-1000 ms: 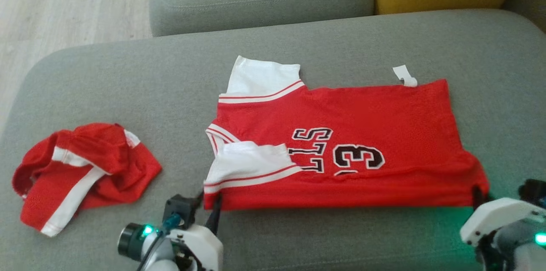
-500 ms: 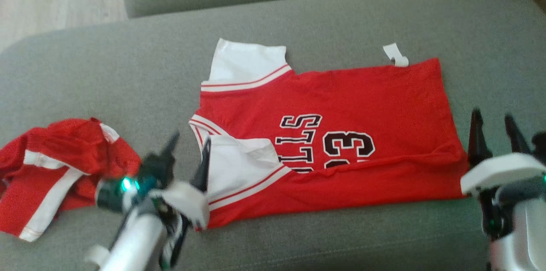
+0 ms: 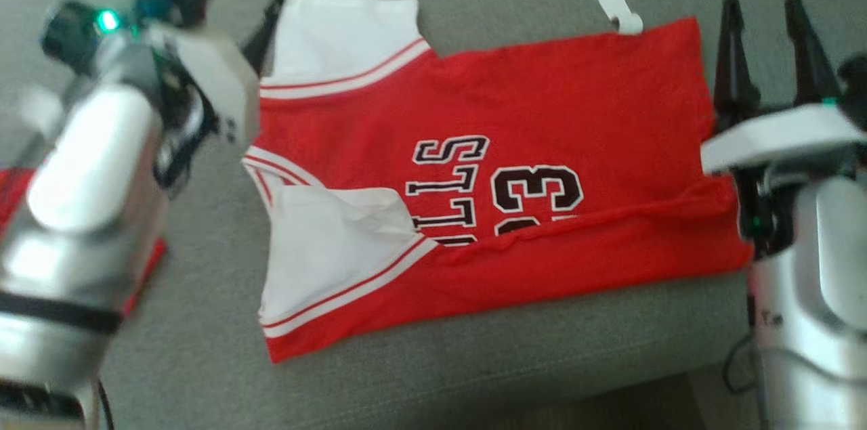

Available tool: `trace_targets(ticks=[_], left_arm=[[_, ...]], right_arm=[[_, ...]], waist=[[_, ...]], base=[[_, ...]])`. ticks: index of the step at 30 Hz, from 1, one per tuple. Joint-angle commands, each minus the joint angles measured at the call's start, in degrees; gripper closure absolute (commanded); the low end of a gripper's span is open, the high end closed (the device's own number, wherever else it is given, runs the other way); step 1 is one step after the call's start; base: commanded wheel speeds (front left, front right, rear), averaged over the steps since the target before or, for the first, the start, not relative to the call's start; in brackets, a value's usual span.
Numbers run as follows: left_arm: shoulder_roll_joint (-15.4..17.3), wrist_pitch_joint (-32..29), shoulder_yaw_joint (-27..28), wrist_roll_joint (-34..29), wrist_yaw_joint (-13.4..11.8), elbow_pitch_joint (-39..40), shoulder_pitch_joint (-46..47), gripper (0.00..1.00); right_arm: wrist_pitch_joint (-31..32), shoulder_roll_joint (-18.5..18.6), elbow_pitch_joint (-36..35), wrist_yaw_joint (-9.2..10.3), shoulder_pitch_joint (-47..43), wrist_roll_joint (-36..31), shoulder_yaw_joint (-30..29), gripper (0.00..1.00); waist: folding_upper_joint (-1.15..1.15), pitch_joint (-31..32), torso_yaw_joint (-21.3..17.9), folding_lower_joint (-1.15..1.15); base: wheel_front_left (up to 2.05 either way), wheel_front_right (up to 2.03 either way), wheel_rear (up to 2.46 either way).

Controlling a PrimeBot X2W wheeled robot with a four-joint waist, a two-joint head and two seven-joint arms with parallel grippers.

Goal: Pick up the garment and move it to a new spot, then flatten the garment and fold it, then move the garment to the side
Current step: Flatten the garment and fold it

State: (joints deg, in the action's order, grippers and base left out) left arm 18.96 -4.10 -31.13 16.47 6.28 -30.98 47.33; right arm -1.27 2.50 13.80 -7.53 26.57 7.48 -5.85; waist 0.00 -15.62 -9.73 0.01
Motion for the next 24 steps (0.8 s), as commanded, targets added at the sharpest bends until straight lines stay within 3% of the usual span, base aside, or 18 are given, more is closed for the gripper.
trace_targets(ticks=[1, 9, 14, 24], left_arm=[[2.3, -1.9, 1.1, 1.3, 0.5, -0.2, 4.4, 0.0], [6.1, -9.6, -11.4, 7.7, 1.2, -9.6, 16.3, 0.0], [8.4, -7.9, -15.0, 8.2, 1.2, -15.6, 21.2, 0.0], [7.8, -5.8, -20.6, 11.0, 1.2, -23.5, 25.4, 0.0]], right_arm=[[-0.3, 0.4, -2.3, 0.04, 3.1, -0.3, 2.0, 0.0], [-0.9, 0.4, -2.5, 0.04, 8.9, 1.5, 5.9, 0.0], [-1.6, 0.4, -3.0, 0.04, 9.6, 2.6, 7.1, 0.0], [-2.3, 0.4, -3.2, 0.04, 9.2, 3.5, 8.0, 0.0]], waist=[[0.0, -3.3, -2.8, -0.01], [0.0, -8.1, -6.8, -0.01], [0.0, -10.5, -8.7, -0.01], [0.0, -13.1, -10.7, -0.01]], base=[[0.0, 0.0, 0.0], [0.0, 0.0, 0.0], [0.0, 0.0, 0.0], [0.0, 0.0, 0.0]])
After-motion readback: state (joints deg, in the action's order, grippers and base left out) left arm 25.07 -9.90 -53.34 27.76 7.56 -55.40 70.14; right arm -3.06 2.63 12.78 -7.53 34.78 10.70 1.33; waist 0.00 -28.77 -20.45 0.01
